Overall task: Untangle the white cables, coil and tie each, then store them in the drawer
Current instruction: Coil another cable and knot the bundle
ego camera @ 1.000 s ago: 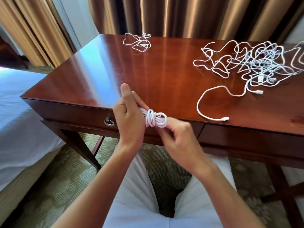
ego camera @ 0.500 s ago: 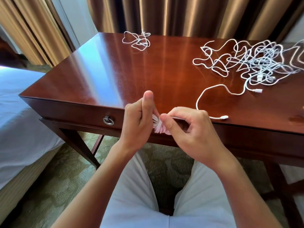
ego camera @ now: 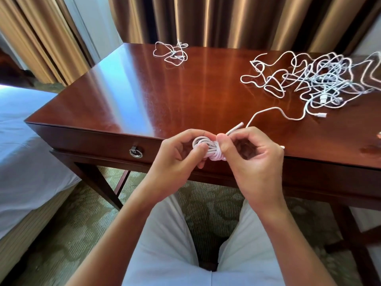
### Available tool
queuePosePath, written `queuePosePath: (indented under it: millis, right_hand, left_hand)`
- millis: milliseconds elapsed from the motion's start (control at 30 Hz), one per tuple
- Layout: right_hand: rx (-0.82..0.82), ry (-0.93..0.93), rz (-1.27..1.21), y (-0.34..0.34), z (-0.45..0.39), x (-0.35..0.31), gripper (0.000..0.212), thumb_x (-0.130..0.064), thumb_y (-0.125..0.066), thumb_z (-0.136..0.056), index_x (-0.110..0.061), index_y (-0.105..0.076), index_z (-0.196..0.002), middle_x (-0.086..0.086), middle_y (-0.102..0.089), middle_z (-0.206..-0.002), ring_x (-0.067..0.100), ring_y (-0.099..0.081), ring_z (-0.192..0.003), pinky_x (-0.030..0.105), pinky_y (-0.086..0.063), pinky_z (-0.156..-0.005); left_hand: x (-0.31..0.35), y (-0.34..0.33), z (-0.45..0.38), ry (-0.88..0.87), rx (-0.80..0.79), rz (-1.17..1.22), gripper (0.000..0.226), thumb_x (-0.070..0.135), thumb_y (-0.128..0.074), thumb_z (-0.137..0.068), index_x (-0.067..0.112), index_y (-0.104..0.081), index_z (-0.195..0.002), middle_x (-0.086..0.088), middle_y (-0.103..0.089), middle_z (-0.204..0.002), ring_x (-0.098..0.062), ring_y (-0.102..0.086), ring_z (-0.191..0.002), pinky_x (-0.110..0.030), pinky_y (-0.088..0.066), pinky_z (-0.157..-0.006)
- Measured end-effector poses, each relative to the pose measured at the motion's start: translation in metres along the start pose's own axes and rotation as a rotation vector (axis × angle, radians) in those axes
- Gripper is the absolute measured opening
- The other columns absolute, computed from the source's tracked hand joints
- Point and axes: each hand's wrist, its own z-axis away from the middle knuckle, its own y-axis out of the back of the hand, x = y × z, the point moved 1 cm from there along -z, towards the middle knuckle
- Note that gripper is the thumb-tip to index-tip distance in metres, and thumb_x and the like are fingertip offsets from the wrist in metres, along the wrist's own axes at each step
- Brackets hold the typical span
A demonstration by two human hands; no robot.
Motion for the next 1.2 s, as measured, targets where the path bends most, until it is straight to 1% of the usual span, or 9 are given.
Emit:
queuePosePath:
  millis: [100, 267, 467, 633, 733, 867, 1000, 1100, 1200]
  right_hand:
    - [0.044, 0.117, 0.131, 0.0, 0.002, 0.0, 0.003, -0.015, -0.078, -0.09, -0.013, -0.075, -0.089, -0.004, -0.069, -0.077, 0.013, -0.064, -0.064, 0.027, -0.053, -0.06]
    - [0.033, 0.177, 0.222, 0.0, 0.001, -0.003, 0.016, -0.013, -0.08, -0.088, -0.016, -0.078, -0.103, -0.009, -0.072, -0.087, 0.004, -0.063, -0.071, 0.021, -0.052, -0.068]
    - [-0.156, 0.298, 0.287, 0.003, -0.006, -0.004, 0.012, -0.003, -0.071, -0.092, -0.005, -0.076, -0.103, 0.003, -0.065, -0.098, 0.011, -0.062, -0.084, 0.015, -0.05, -0.076]
    - [-0.26, 0.387, 0.366, 0.003, -0.011, -0.003, 0.013, -0.005, -0.066, -0.095, -0.002, -0.072, -0.106, 0.007, -0.059, -0.099, 0.023, -0.061, -0.084, 0.034, -0.054, -0.074]
    - [-0.238, 0.433, 0.392, 0.002, -0.008, -0.008, 0.015, -0.007, -0.065, -0.095, -0.003, -0.073, -0.107, 0.006, -0.059, -0.099, 0.023, -0.061, -0.086, 0.031, -0.053, -0.076]
    - [-0.192, 0.214, 0.173, 0.003, -0.01, -0.006, 0.016, -0.01, -0.07, -0.094, -0.012, -0.07, -0.111, -0.003, -0.069, -0.097, 0.013, -0.069, -0.091, 0.031, -0.057, -0.078]
    - [-0.26, -0.03, -0.049, 0.005, -0.011, 0.001, 0.025, -0.006, -0.072, -0.092, -0.016, -0.071, -0.114, -0.007, -0.073, -0.093, 0.016, -0.072, -0.091, 0.029, -0.059, -0.075]
    - [-0.288, -0.146, -0.216, 0.006, -0.01, 0.005, 0.026, -0.004, -0.071, -0.092, -0.016, -0.073, -0.114, -0.003, -0.073, -0.092, 0.015, -0.071, -0.088, 0.026, -0.057, -0.076]
    - [-0.293, -0.154, -0.258, 0.002, -0.007, 0.007, 0.026, -0.021, -0.068, -0.094, -0.019, -0.07, -0.12, -0.003, -0.069, -0.099, 0.008, -0.066, -0.09, 0.02, -0.052, -0.077]
  left_hand:
    - [0.002, -0.003, -0.002, -0.006, -0.012, 0.001, 0.017, 0.009, -0.054, -0.096, 0.008, -0.067, -0.107, -0.001, -0.065, -0.079, -0.012, -0.056, -0.064, -0.024, -0.05, -0.062]
    - [-0.001, -0.008, -0.003, 0.002, 0.042, 0.078, 0.017, 0.01, -0.053, -0.097, 0.011, -0.062, -0.111, -0.007, -0.065, -0.081, -0.018, -0.056, -0.065, -0.028, -0.05, -0.064]
    - [0.003, -0.009, -0.005, -0.016, 0.118, 0.12, 0.015, 0.014, -0.052, -0.097, 0.008, -0.06, -0.109, -0.007, -0.065, -0.081, -0.015, -0.056, -0.066, -0.024, -0.051, -0.065]
    - [0.006, -0.005, -0.004, -0.058, 0.096, 0.056, 0.016, 0.014, -0.051, -0.1, 0.009, -0.06, -0.112, -0.01, -0.063, -0.085, -0.015, -0.056, -0.07, -0.024, -0.05, -0.07]
    - [0.008, -0.006, -0.007, -0.082, 0.096, 0.021, 0.016, 0.016, -0.051, -0.102, 0.009, -0.062, -0.112, -0.011, -0.067, -0.087, -0.014, -0.06, -0.074, -0.025, -0.051, -0.071]
    - [0.008, 0.001, -0.007, -0.062, 0.017, 0.114, 0.033, 0.027, -0.04, -0.105, 0.01, -0.063, -0.123, -0.016, -0.06, -0.09, -0.022, -0.053, -0.074, -0.032, -0.048, -0.076]
    - [0.012, -0.002, -0.009, -0.084, -0.072, 0.077, 0.032, 0.016, -0.044, -0.103, 0.014, -0.056, -0.133, -0.011, -0.047, -0.081, -0.016, -0.04, -0.064, -0.022, -0.037, -0.061]
    - [0.014, -0.004, -0.014, -0.083, -0.08, 0.136, 0.03, 0.011, -0.042, -0.103, 0.008, -0.053, -0.13, 0.003, -0.049, -0.077, -0.002, -0.044, -0.06, -0.013, -0.039, -0.059]
    - [0.011, -0.008, -0.019, -0.056, -0.005, 0.136, 0.02, 0.008, -0.042, -0.103, 0.01, -0.054, -0.119, -0.002, -0.051, -0.075, -0.011, -0.047, -0.059, -0.023, -0.042, -0.054]
